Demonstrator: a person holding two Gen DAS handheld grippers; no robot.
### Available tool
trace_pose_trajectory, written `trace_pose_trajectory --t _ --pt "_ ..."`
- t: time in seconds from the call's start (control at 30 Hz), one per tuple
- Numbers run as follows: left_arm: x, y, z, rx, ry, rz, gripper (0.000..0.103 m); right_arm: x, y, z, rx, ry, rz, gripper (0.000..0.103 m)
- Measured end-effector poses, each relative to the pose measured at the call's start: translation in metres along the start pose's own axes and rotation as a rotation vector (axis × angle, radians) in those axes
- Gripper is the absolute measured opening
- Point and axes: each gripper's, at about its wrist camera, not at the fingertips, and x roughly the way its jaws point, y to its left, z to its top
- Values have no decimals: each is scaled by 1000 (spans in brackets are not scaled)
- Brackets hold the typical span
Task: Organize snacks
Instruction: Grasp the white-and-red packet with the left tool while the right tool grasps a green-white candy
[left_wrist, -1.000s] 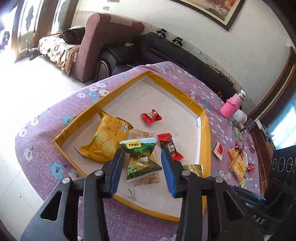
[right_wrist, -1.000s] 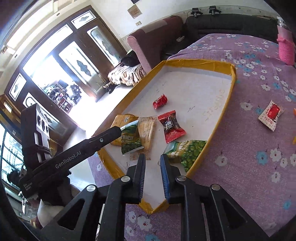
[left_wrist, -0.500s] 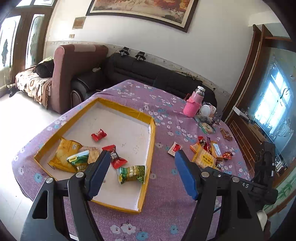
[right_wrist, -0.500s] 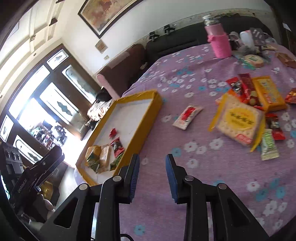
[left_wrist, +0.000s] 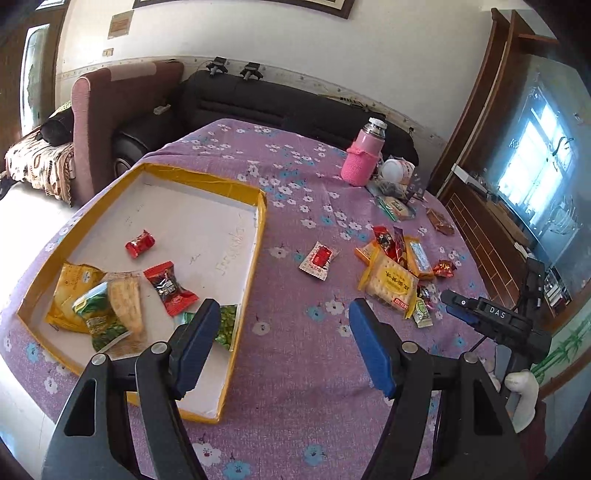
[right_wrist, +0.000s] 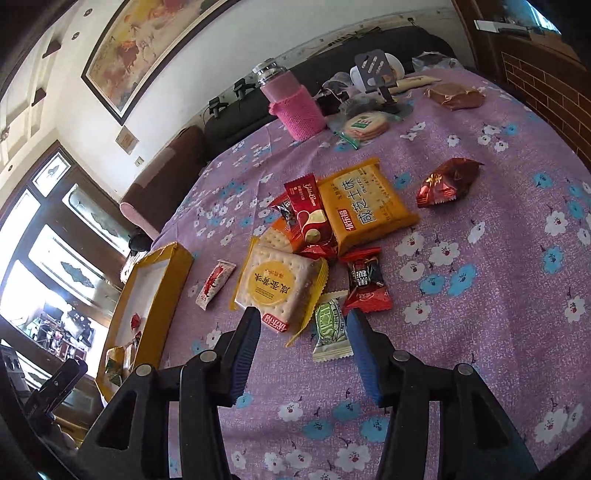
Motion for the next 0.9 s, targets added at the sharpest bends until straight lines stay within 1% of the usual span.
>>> trace_pose_trajectory --t 0.07,0.13,0.17,0.2,0.23,0.27,0.3,0.33,0.4,0.47,0.5,0.57,0.63,0.7,0.83,0.87,0.9 --pt "11 -4 4 8 14 -6 72 9 2 3 -26 15 -14 52" --pt "25 -8 6 16 34 -19 72 22 7 4 -85 46 -49 52" --pt "33 -10 7 17 48 -23 72 27 9 4 -116 62 -71 49" --pt "42 -12 7 18 65 -28 72 32 12 2 -143 72 -97 48" --pt "52 -15 8 22 84 -37 72 38 14 0 -162 80 -127 44" --pt "63 -19 10 35 103 -43 72 42 15 -2 -174 84 -149 41" --pt "75 -24 12 58 120 -37 72 46 15 -4 -179 89 -169 41" --pt "87 -31 14 91 134 -18 72 51 14 -6 -182 93 -181 41" --pt "112 -44 18 154 164 15 72 54 14 -8 -190 76 -185 41" --pt "136 -55 24 207 196 31 72 54 14 -9 -193 69 -183 34" --pt "146 -59 27 231 208 44 71 54 12 -8 -188 71 -177 33" --pt "166 -65 33 268 223 77 71 53 10 -8 -181 64 -172 26" --pt "184 -68 36 285 241 92 71 52 7 -8 -169 60 -161 24" --pt "198 -66 38 281 264 94 71 50 3 -7 -153 60 -139 23" --pt "217 -65 35 293 282 110 70 49 -1 -4 -126 60 -99 21" --pt "217 -67 34 318 259 104 69 49 -2 -4 -120 59 -89 21" --pt "216 -69 33 334 252 93 63 48 -3 -4 -115 56 -78 21"
